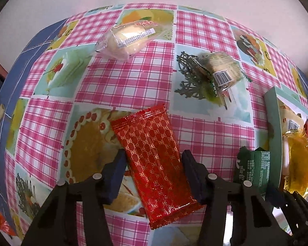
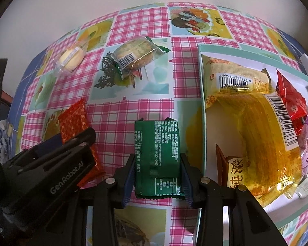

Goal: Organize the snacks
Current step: 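Lift both packs and carry them toward the white tray, then lower the red wrapper into the tray with the left tool while the right tool lowers the green pack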

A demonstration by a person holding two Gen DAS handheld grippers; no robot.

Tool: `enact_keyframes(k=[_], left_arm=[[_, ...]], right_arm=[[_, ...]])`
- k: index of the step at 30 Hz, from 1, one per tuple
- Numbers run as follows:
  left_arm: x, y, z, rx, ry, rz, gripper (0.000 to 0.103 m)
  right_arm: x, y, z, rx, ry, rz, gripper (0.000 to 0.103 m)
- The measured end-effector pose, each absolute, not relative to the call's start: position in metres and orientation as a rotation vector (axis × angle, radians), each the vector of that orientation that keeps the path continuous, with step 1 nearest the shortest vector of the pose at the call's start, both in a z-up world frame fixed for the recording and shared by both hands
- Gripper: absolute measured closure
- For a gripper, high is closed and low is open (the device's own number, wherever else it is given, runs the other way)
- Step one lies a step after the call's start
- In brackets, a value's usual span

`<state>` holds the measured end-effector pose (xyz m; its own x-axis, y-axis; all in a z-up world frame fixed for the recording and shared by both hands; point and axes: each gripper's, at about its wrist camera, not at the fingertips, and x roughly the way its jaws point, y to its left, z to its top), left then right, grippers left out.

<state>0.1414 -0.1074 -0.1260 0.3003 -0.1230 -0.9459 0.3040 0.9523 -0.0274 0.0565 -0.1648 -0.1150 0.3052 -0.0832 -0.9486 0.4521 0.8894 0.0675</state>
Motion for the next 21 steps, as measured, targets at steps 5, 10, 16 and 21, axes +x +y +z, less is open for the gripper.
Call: enact_keyframes(k=[5,10,16,21], left_arm=[[0.136,-0.085,-0.112,0.096,1.252,-0.305,0.052],[0.141,-0.073,-0.105,0.050,1.247,-0.310,0.053],[0.138,-0.067,-0.078,0.034,1.194,-0.326,0.054],[0.136,-0.061,-0.056,0.006,1.153,-0.344,0.055]], right_arm=[[0.056,-0.160,-0.113,0.369,1.220,-0.359,0.061],[0.054,-0.161,-0.104,0.379,1.202,-0.359,0.061],[0.050,-0.164,-0.088,0.392,1.163,-0.350,0.061],[0.047,-0.167,-0.075,0.406,1.134,-0.345,0.061]])
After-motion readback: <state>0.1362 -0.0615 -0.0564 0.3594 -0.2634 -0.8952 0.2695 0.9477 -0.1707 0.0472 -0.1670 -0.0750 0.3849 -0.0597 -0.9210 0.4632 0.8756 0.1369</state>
